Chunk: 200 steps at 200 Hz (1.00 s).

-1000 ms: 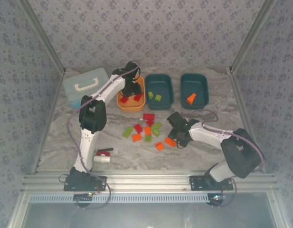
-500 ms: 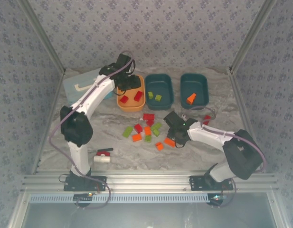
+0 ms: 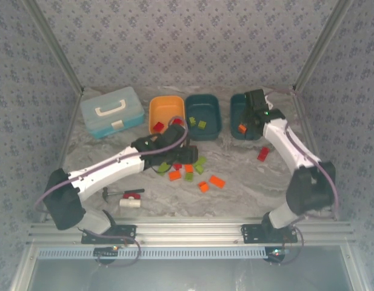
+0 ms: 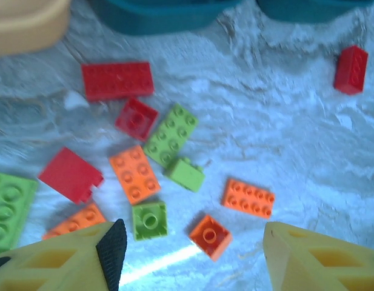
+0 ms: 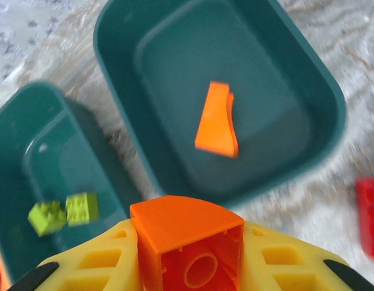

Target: Sort the legos into containers by color

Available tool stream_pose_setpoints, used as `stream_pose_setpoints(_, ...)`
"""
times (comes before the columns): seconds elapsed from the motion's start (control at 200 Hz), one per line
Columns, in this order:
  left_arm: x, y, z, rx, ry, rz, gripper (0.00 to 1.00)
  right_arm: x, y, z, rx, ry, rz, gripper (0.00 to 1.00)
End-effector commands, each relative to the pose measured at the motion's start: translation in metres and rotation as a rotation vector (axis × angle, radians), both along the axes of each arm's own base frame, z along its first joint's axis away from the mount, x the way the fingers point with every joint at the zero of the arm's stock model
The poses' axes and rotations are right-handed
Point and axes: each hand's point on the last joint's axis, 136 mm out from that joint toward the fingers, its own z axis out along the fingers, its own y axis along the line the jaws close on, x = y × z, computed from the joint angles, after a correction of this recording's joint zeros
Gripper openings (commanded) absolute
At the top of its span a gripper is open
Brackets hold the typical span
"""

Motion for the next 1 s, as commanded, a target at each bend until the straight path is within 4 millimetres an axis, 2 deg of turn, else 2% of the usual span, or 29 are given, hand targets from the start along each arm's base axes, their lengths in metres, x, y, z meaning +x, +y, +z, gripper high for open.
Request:
stream_pose_setpoints(0.0,-0.008,-0.014,0.019,-0.095,-0.093,0.039,0.64,0.043,-0.005,-0.022,-0.007,0.038,0.064,0.21)
stream_pose_setpoints(0.095,-0.03,-0.023,0.012,-0.07,-0.102,0.0,0.65,0.074,-0.01,-0.038,0.018,0.048,0.067,0.22)
stream_pose_setpoints(0.205,-0.046,-0.029,0.002,-0.036,-0.1,-0.028,0.65,0.103,-0.014,-0.058,0.019,0.091,0.08,0.22)
stream_pose_setpoints(0.315,-0.05,-0.031,0.0,-0.032,-0.102,-0.034,0.65,0.113,-0.018,-0.09,0.036,0.174,0.085,0.22)
stream_pose_setpoints(0.355,-0.05,-0.031,0.001,-0.036,-0.104,-0.035,0.66,0.118,-0.019,-0.096,0.038,0.179,0.087,0.23)
stream_pose_setpoints(0.445,-0.05,-0.032,0.005,-0.041,-0.115,-0.041,0.65,0.123,-0.021,-0.104,0.04,0.189,0.092,0.32)
stream_pose_setpoints(0.57,-0.048,-0.031,0.007,-0.036,-0.123,-0.036,0.65,0.123,-0.02,-0.112,0.045,0.229,0.093,0.41)
stream_pose_setpoints(0.695,-0.047,-0.027,0.013,-0.043,-0.135,-0.023,0.65,0.12,-0.024,-0.097,0.027,0.217,0.084,0.54)
stream_pose_setpoints(0.789,-0.046,-0.023,0.024,-0.054,-0.152,-0.014,0.67,0.116,-0.025,-0.066,0.002,0.159,0.098,0.6)
stream_pose_setpoints(0.859,-0.044,-0.019,0.03,-0.06,-0.162,-0.005,0.69,0.111,-0.027,-0.038,-0.01,0.102,0.113,0.7)
stream_pose_setpoints(0.929,-0.04,-0.012,0.034,-0.065,-0.162,0.012,0.7,0.1,-0.032,-0.015,-0.026,0.087,0.103,0.7)
stream_pose_setpoints(0.994,-0.035,-0.001,0.04,-0.078,-0.169,0.036,0.7,0.079,-0.04,0.002,-0.034,0.072,0.082,0.64)
